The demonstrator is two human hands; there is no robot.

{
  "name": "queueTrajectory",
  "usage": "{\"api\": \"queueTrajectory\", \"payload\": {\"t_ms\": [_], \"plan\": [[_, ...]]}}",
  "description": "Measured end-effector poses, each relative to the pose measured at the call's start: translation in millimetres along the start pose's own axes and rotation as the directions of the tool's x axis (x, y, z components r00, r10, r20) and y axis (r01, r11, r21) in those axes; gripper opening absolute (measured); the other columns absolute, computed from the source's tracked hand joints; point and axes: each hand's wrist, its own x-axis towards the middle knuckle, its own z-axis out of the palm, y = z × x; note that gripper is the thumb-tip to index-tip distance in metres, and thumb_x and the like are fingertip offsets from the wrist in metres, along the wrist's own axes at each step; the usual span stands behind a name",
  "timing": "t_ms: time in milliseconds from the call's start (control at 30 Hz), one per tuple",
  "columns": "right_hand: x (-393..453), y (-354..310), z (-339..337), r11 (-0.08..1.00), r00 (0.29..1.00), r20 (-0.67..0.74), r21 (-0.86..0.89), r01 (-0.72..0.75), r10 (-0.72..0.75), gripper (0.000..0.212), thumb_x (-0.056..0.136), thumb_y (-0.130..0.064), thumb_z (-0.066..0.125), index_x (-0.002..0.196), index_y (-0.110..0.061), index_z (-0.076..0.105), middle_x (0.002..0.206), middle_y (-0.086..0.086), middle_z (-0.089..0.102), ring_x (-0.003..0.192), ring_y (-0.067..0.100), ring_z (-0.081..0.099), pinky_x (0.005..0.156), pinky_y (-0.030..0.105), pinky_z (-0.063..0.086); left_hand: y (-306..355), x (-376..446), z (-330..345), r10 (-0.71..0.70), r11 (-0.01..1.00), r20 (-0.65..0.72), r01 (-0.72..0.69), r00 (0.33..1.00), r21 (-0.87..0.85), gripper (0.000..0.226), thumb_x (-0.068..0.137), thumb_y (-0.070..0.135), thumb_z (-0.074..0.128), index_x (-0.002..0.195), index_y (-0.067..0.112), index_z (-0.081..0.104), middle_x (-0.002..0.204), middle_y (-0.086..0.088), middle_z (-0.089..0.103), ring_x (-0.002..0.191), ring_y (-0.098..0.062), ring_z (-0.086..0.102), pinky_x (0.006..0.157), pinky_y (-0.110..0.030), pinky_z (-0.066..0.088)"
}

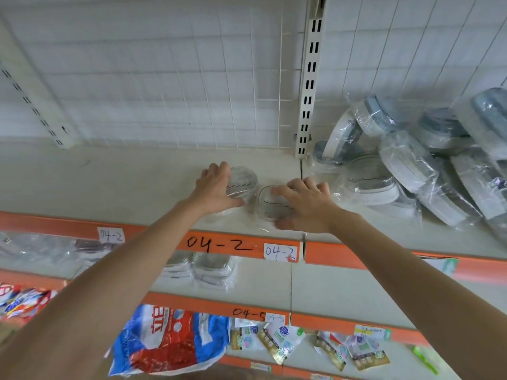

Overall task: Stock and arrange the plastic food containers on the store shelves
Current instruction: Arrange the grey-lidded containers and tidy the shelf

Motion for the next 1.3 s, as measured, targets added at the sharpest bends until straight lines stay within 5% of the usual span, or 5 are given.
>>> {"api": "queueTrajectory", "payload": {"t_ms": [267, 600, 900, 1133, 1300], "plan": [[-22, -33, -2, 1.0, 0.955, -0.295, -0.027, -0.004, -0.004, 0.098, 0.066, -0.059, 0.071, 0.144, -0.025, 0.023, 0.131, 0.003, 0.035, 0.117, 0.024, 0.027, 0.098, 0.045, 0.024, -11, -38, -31, 0.149, 0.963, -0.257, -0.081, 0.955, 0.258, 0.092, 0.057, 0.048, 0.082, 0.129, 0.007, 0.041, 0.12, -0.011, 0.039, 0.112, -0.028, 0.036, 0.091, -0.039, 0.031], [-74, -66, -6, 0.994, 0.88, -0.475, -0.101, -0.047, -0.007, 0.093, 0.061, -0.055, 0.077, 0.136, -0.014, 0.042, 0.126, 0.012, 0.043, 0.111, 0.032, 0.038, 0.092, 0.047, 0.03, -19, -127, -35, 0.345, 0.9, -0.256, -0.24, 0.903, 0.364, 0.094, 0.058, 0.066, 0.07, 0.125, 0.004, 0.049, 0.111, -0.014, 0.045, 0.101, -0.03, 0.043, 0.087, -0.038, 0.035], [-143, -86, 48, 0.987, 0.949, -0.316, -0.156, -0.028, -0.023, 0.094, 0.058, -0.056, 0.078, 0.135, -0.015, 0.044, 0.124, 0.009, 0.047, 0.111, 0.031, 0.043, 0.094, 0.047, 0.032, -23, -184, 5, 0.496, 0.801, -0.064, -0.428, 0.866, 0.418, 0.086, 0.051, 0.043, 0.081, 0.122, 0.003, 0.052, 0.106, -0.012, 0.049, 0.097, -0.028, 0.047, 0.084, -0.039, 0.04], [-172, -81, 109, 0.985, 0.995, -0.095, -0.17, -0.012, -0.004, 0.093, 0.071, -0.064, 0.065, 0.145, -0.022, 0.027, 0.138, 0.002, 0.037, 0.127, 0.024, 0.034, 0.107, 0.042, 0.018, -26, -204, 70, 0.443, 0.782, 0.204, -0.488, 0.873, 0.389, 0.09, 0.071, 0.06, 0.065, 0.136, 0.008, 0.031, 0.125, -0.008, 0.034, 0.118, -0.024, 0.033, 0.102, -0.037, 0.024], [-171, -72, 158, 0.99, 0.993, 0.005, -0.072, -0.118, 0.119, 0.085, 0.072, -0.061, 0.066, 0.14, -0.025, 0.029, 0.139, -0.003, 0.035, 0.128, 0.021, 0.029, 0.106, 0.039, 0.015, -28, -205, 106, 0.371, 0.834, 0.282, -0.451, 0.885, 0.319, 0.085, 0.074, 0.049, 0.071, 0.138, 0.011, 0.03, 0.126, -0.007, 0.036, 0.117, -0.024, 0.036, 0.106, -0.035, 0.024]]}}
